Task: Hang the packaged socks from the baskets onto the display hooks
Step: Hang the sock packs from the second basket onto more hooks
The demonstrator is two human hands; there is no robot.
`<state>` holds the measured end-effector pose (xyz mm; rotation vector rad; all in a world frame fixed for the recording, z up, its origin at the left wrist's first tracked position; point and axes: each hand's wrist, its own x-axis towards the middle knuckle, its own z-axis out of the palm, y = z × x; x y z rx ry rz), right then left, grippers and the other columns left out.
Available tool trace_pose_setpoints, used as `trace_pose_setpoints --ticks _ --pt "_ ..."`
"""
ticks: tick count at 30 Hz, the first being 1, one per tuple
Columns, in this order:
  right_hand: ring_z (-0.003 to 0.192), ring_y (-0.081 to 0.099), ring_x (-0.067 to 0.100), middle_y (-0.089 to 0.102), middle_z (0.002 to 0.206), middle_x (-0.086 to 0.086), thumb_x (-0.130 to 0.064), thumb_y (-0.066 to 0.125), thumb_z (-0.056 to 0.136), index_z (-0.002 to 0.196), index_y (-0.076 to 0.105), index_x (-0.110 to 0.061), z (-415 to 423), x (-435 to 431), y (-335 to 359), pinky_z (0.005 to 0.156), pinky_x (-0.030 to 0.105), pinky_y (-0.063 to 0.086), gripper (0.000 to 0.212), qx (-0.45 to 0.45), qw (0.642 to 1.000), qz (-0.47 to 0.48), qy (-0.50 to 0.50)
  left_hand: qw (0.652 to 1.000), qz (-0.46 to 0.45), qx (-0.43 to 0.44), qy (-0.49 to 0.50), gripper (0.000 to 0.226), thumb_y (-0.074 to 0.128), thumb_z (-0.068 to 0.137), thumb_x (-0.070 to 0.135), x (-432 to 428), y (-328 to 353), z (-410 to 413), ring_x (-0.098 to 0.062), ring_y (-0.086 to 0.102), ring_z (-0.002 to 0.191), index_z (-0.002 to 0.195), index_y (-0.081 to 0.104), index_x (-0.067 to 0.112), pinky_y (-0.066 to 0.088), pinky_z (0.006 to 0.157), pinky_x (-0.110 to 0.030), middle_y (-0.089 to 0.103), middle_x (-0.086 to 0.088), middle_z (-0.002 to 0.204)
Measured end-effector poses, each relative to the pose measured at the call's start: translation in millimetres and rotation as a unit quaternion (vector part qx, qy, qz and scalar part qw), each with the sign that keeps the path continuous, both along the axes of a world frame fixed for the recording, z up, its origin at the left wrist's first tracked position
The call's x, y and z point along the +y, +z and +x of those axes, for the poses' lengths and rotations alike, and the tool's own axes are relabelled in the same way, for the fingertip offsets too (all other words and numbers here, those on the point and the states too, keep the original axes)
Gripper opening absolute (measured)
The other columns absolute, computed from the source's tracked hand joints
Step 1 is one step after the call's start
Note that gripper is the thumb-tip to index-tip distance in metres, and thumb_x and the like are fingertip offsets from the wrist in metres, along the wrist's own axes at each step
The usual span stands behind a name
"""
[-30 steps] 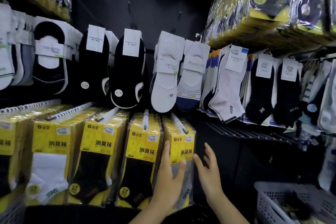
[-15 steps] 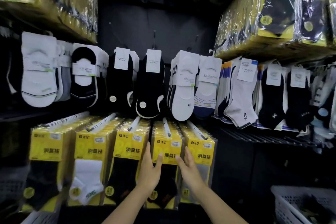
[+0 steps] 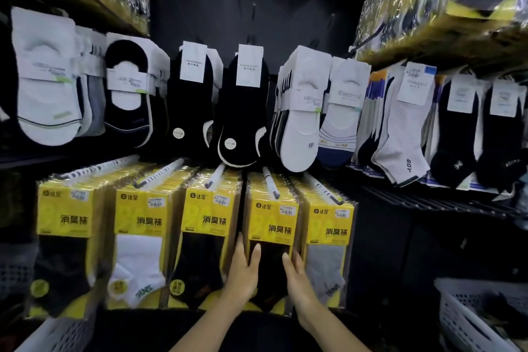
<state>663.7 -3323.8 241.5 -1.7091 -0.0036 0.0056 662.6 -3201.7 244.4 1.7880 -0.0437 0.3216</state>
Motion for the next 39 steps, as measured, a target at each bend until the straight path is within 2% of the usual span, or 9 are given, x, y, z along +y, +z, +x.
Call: trace_pose_setpoints --ticks 6,11,15,19,23,26,30,35,39 --pt "0.144 0.024 0.02 0.026 0.156 -0.002 -0.047 0.037 0.098 0.151 0.019 -0.027 14 6 -8 0.111 0.032 0.026 0.059 -0.013 0.999 0.039 -0.009 0.999 -0.008 0.023 0.034 0.065 0.039 0.097 0.043 -3 -3 20 -0.021 0.025 0.141 0.151 0.012 0.019 0.02 0.115 -0.037 0.027 -0.003 0.154" --pt "0.143 0.023 0.02 0.024 0.156 -0.002 -0.054 0.042 0.093 0.15 0.022 -0.026 3 3 -44 0.111 0.035 0.026 0.067 0.033 0.999 0.032 -0.013 0.997 0.007 0.075 0.033 0.072 0.043 0.093 0.05 2 -36 6 -0.023 0.002 0.146 0.151 0.01 0.022 0.015 0.115 -0.04 0.008 -0.001 0.158" --pt "0.142 0.027 0.021 0.028 0.154 0.001 -0.048 0.042 0.096 0.149 0.024 -0.022 1 3 -49 0.11 0.032 0.028 0.061 0.025 0.999 0.014 -0.023 0.997 -0.021 0.075 0.017 0.074 0.049 0.094 0.042 -2 -45 3 -0.023 0.024 0.142 0.151 0.011 0.015 0.027 0.112 -0.035 0.021 -0.007 0.156" --pt "0.139 0.032 0.02 0.032 0.152 0.003 -0.04 0.043 0.099 0.148 0.027 -0.017 -6 3 -38 0.107 0.03 0.03 0.057 0.015 1.0 0.002 -0.024 0.998 -0.016 0.047 0.033 0.073 0.053 0.093 0.037 -5 -35 -9 -0.021 0.018 0.143 0.15 0.013 0.013 0.023 0.113 -0.034 0.022 -0.005 0.155" --pt "0.123 0.04 0.006 0.041 0.147 0.001 -0.029 0.047 0.099 0.145 0.033 -0.017 -24 -3 -15 0.099 0.02 0.032 0.05 -0.053 0.998 -0.01 -0.016 0.999 0.012 -0.013 0.027 0.075 0.056 0.091 0.038 5 -21 -33 -0.018 0.02 0.143 0.15 0.014 0.019 0.024 0.112 -0.029 0.022 -0.001 0.155" --pt "0.137 0.034 0.013 0.035 0.151 0.0 -0.028 0.051 0.097 0.147 0.029 -0.015 -35 -9 11 0.108 0.025 0.029 0.056 -0.099 0.995 -0.015 -0.025 0.997 0.011 -0.074 0.036 0.066 0.056 0.091 0.034 26 -6 -51 -0.014 0.031 0.138 0.148 0.024 0.019 0.027 0.105 -0.023 0.032 0.002 0.15" --pt "0.139 0.03 0.011 0.036 0.15 -0.004 -0.026 0.055 0.095 0.144 0.033 -0.018 -48 -5 40 0.11 0.025 0.026 0.055 -0.174 0.982 -0.054 -0.047 0.983 0.03 -0.135 0.12 0.055 0.054 0.093 0.029 64 20 -61 -0.016 0.04 0.13 0.143 0.033 0.017 0.035 0.105 -0.031 0.041 0.0 0.143" --pt "0.131 0.04 0.01 0.044 0.141 -0.007 -0.027 0.055 0.095 0.139 0.039 -0.024 -58 36 56 0.103 0.023 0.033 0.047 -0.182 0.981 -0.06 0.015 0.983 0.035 -0.105 0.15 0.06 0.05 0.096 0.03 99 39 -56 -0.022 0.031 0.136 0.148 0.023 0.015 0.031 0.112 -0.04 0.027 -0.004 0.152" --pt "0.138 0.034 0.014 0.033 0.152 -0.003 -0.032 0.05 0.097 0.148 0.027 -0.022 -53 76 60 0.101 0.023 0.03 0.057 -0.129 0.987 -0.054 0.077 0.987 0.069 -0.062 0.134 0.062 0.046 0.097 0.034 111 42 -46 -0.023 0.026 0.14 0.148 0.021 0.01 0.025 0.115 -0.039 0.026 -0.007 0.154"
